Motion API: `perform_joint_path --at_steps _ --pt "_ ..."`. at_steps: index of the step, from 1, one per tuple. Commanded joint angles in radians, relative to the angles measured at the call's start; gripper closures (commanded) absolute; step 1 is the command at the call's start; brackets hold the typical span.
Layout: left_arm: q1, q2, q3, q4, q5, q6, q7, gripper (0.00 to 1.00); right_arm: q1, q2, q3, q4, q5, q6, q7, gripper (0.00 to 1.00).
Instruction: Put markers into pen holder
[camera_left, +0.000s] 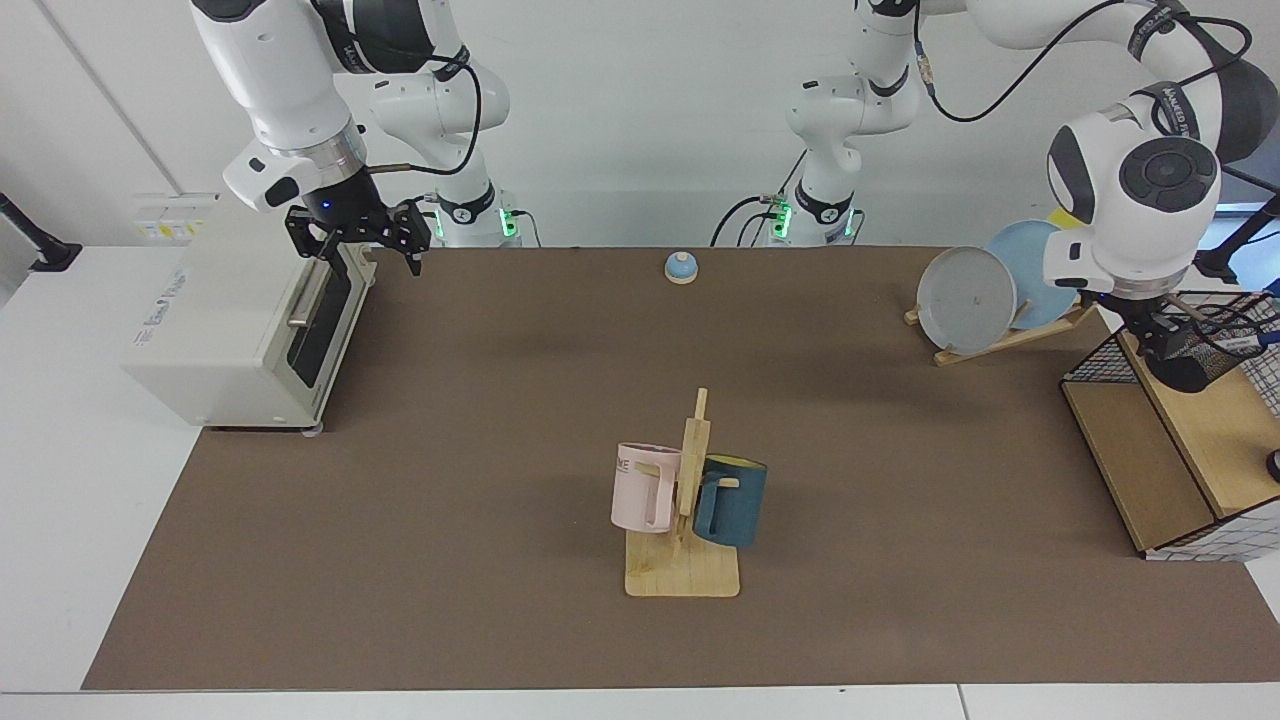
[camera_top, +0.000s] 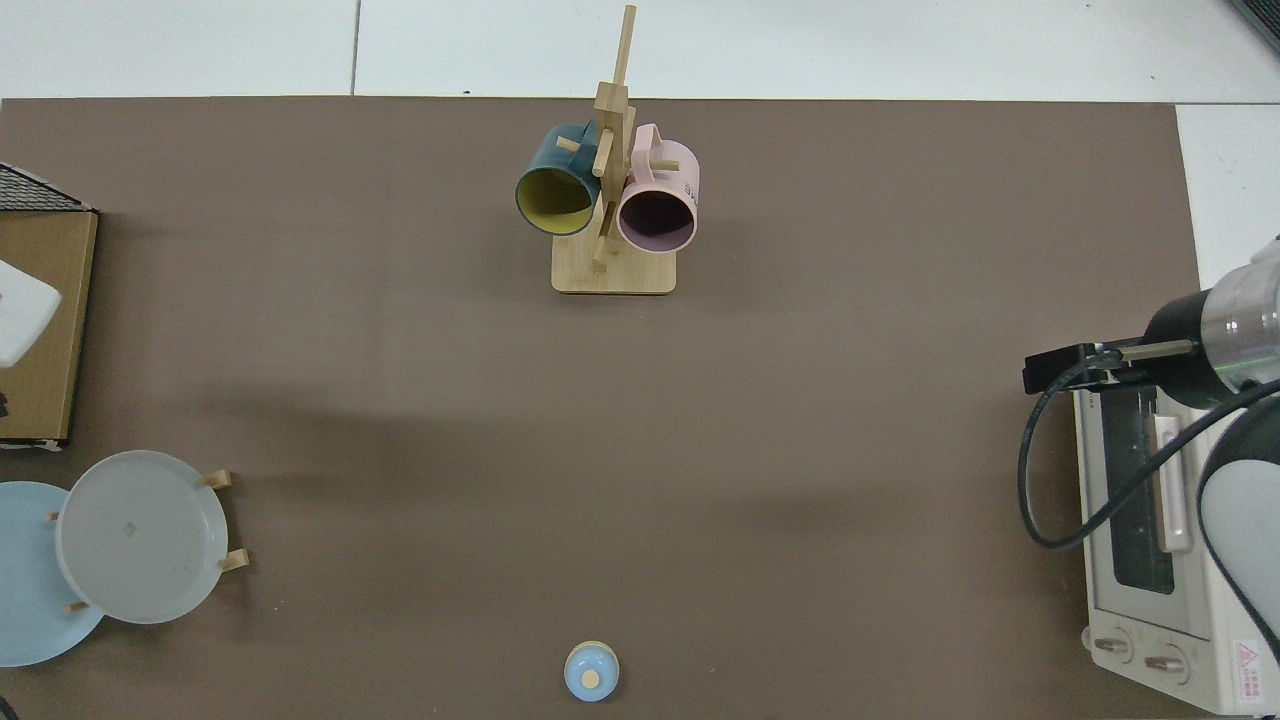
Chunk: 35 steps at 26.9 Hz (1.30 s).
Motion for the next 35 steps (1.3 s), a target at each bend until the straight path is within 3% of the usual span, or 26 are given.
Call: perform_joint_path --at_steps 1,6,14,20,26,35 --pt "-0.053 -0.020 -0.002 -0.014 -0.087 -0.078 -0.220 0.00 -0.017 -0.001 0.009 0.008 -0.005 -0.005 -0.028 0.00" --pt "-0.052 -0.033 -0.008 -0.014 -0.270 -0.146 -0.511 0.00 -0.017 0.000 0.009 0.008 -0.005 -0.005 -0.028 0.00" --pt "-0.088 -0.053 -0.079 -0.011 -0.287 -0.195 -0.840 0.00 -0.017 -0.001 0.009 0.008 -0.005 -0.005 -0.028 0.00" --pt "-0.090 -0.065 -0.102 -0.010 -0.304 -0.206 -0.897 0.00 -0.017 0.000 0.009 0.008 -0.005 -0.005 -0.028 0.00" --pt "-0.075 -0.068 -0.099 -0.008 -0.440 -0.189 -1.168 0.00 -0.017 -0.001 0.009 0.008 -0.005 -0.005 -0.028 0.00" --pt "-0.065 -0.065 -0.088 0.004 -0.500 -0.143 -1.235 0.00 -0.017 0.000 0.009 0.008 -0.005 -0.005 -0.028 0.00"
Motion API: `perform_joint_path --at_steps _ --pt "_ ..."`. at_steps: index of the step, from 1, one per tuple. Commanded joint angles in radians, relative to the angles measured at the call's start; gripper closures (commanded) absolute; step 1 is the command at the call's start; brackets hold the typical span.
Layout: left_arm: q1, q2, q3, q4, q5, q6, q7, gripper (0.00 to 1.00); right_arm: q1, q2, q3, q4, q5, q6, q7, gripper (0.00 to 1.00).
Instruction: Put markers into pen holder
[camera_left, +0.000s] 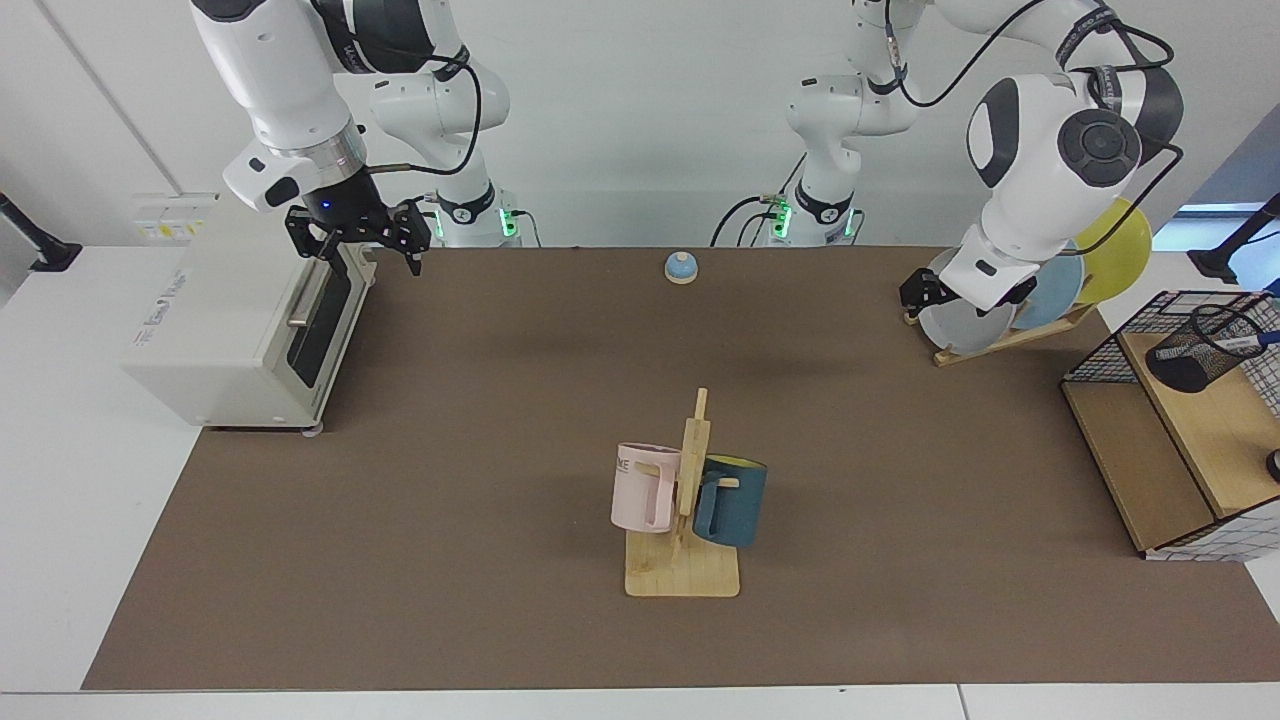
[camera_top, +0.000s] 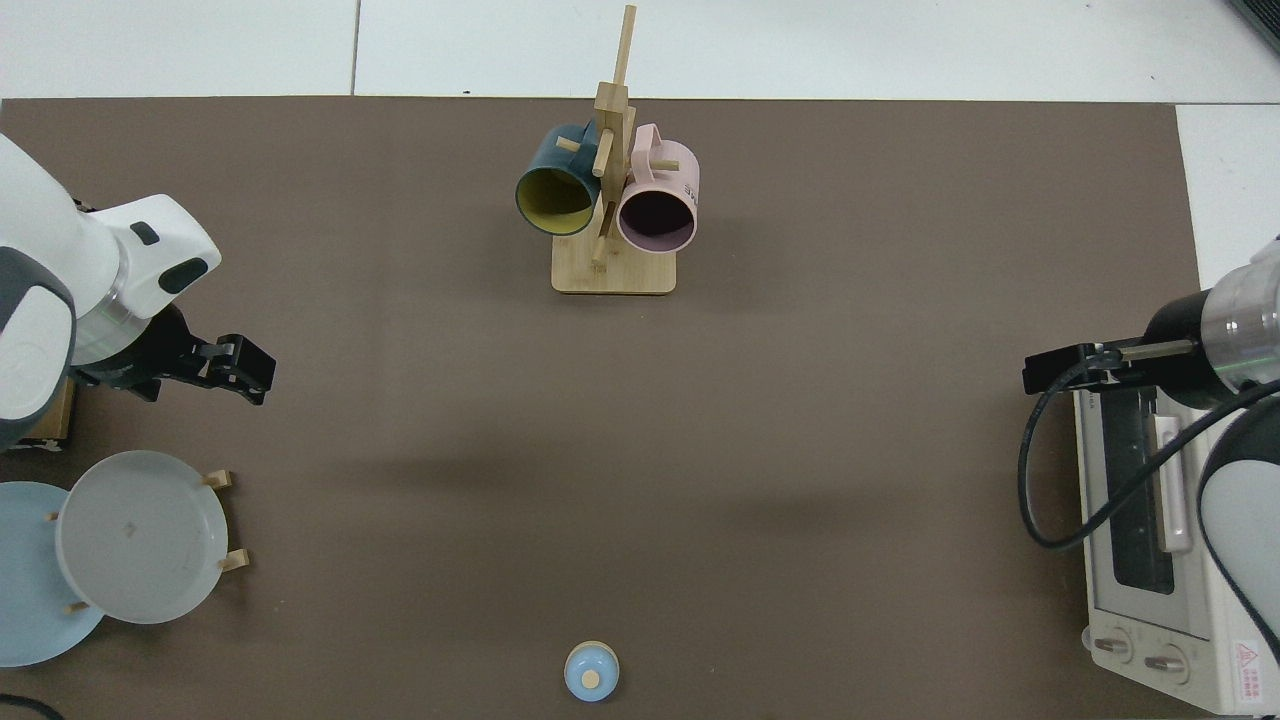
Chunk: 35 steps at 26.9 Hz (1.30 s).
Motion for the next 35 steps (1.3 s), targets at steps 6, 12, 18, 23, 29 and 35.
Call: perform_joint_path --at_steps 6,12,18,23,29,35 --pt "0.037 -0.056 0.007 -0.037 -0.052 0.126 -0.011 0.00 -0.017 0.000 0.009 0.007 -0.005 -0.005 -0.028 0.00" --pt "0.038 -0.144 0.007 -0.119 -0.052 0.199 -0.014 0.00 -0.017 -0.001 0.009 0.008 -0.005 -0.004 -0.028 0.00" --pt "0.032 -0.213 0.007 -0.148 -0.052 0.212 -0.016 0.00 -0.017 -0.001 0.009 0.008 -0.005 -0.004 -0.028 0.00" --pt "0.026 -0.214 0.004 -0.137 -0.050 0.198 -0.010 0.00 -0.017 0.000 0.009 0.008 -0.005 -0.004 -0.028 0.00" --pt "-0.005 -0.211 -0.021 -0.137 -0.050 0.152 -0.028 0.00 -0.017 0.000 0.009 0.008 -0.005 -0.005 -0.028 0.00" --pt "0.007 -0.201 -0.021 -0.136 -0.050 0.144 -0.025 0.00 -0.017 -0.001 0.009 0.008 -0.005 -0.004 -0.028 0.00"
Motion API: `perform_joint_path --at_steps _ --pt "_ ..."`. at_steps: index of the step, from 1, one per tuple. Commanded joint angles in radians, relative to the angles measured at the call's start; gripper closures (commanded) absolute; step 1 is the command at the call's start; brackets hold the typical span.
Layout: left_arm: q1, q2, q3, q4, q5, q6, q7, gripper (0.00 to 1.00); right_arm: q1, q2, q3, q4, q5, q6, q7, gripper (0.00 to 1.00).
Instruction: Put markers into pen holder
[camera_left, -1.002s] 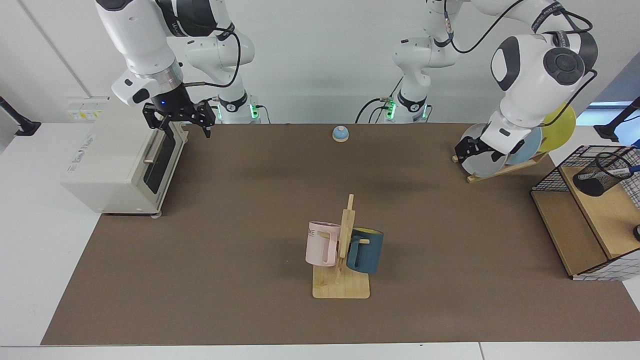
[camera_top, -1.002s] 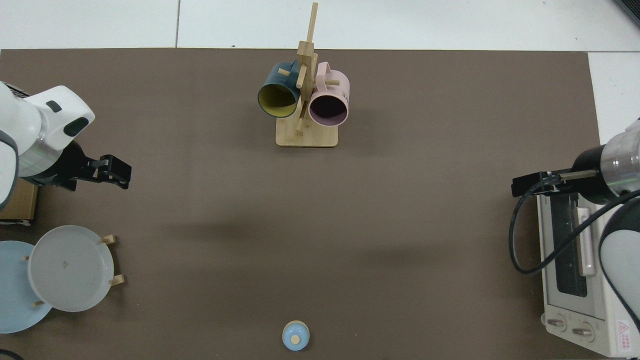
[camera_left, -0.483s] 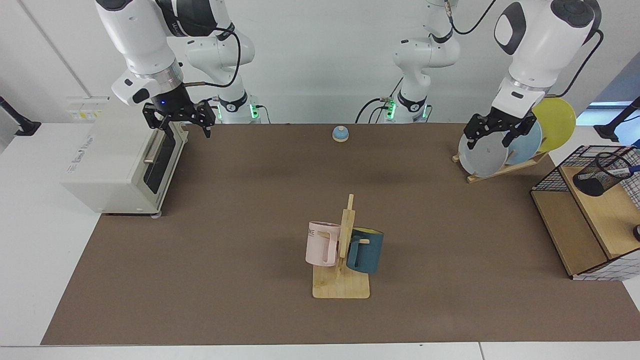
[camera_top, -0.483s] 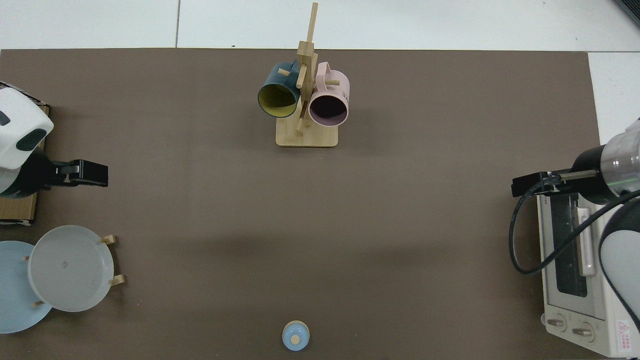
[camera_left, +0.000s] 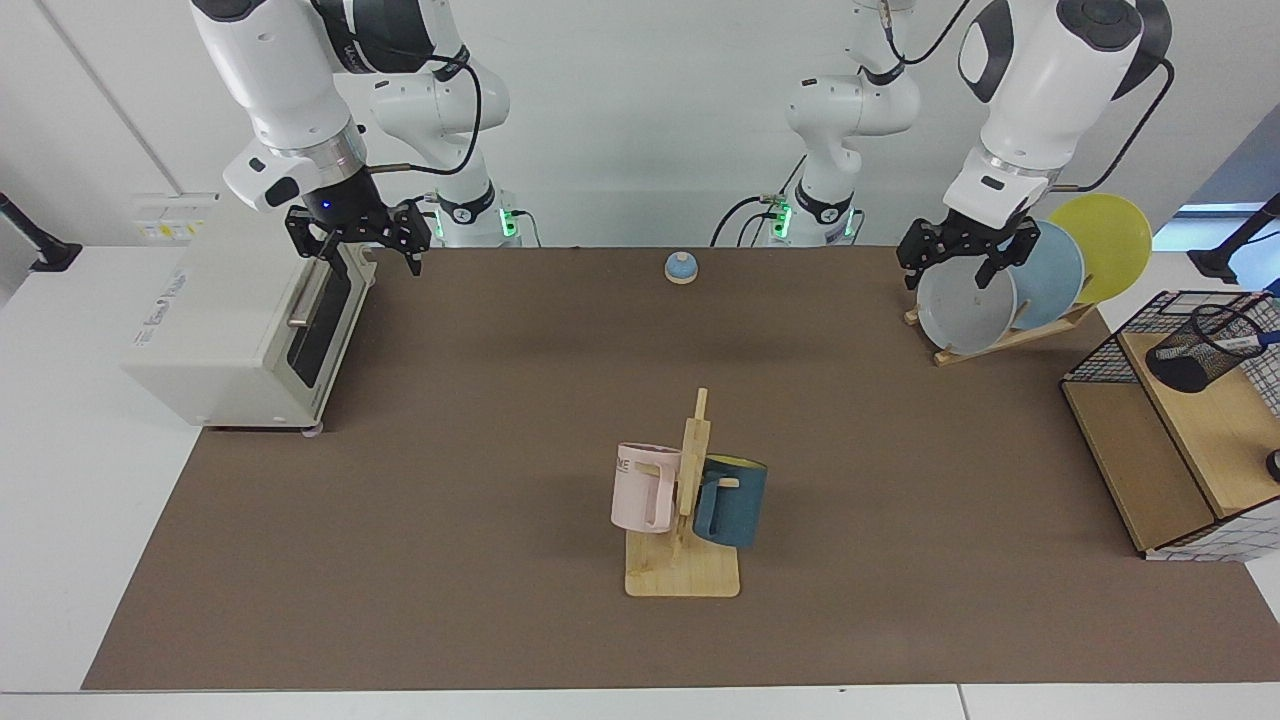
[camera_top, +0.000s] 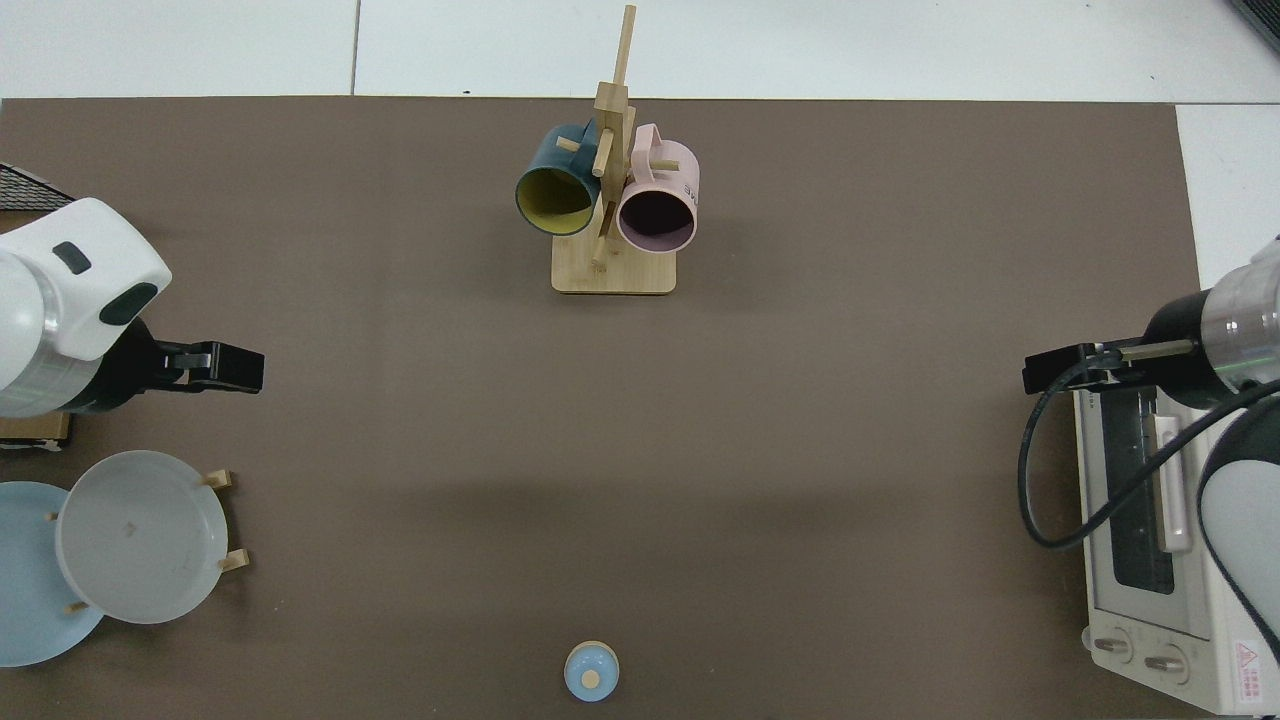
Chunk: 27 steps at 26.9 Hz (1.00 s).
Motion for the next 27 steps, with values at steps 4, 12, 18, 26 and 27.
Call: perform_joint_path --at_steps 4,12,18,26,27 --pt "0.001 -0.005 0.014 -0.008 -0.012 -0.024 -0.004 0.00 -0.017 0.000 0.009 0.008 -0.005 -0.004 -0.028 0.00" --pt "-0.002 0.019 0.021 0.019 -0.013 -0.021 -0.004 0.00 -0.017 0.000 0.010 0.008 -0.005 -0.004 -0.028 0.00" --pt "-0.011 0.017 0.029 0.019 -0.019 -0.022 -0.004 0.00 -0.017 -0.001 0.009 0.008 -0.005 -0.004 -0.028 0.00" --pt "-0.011 0.018 0.035 0.019 -0.039 -0.021 -0.004 0.00 -0.017 0.000 0.009 0.008 -0.005 -0.005 -0.028 0.00" --pt "-0.011 0.018 0.035 0.021 -0.039 -0.021 -0.004 0.00 -0.017 0.000 0.009 0.008 -0.005 -0.004 -0.028 0.00"
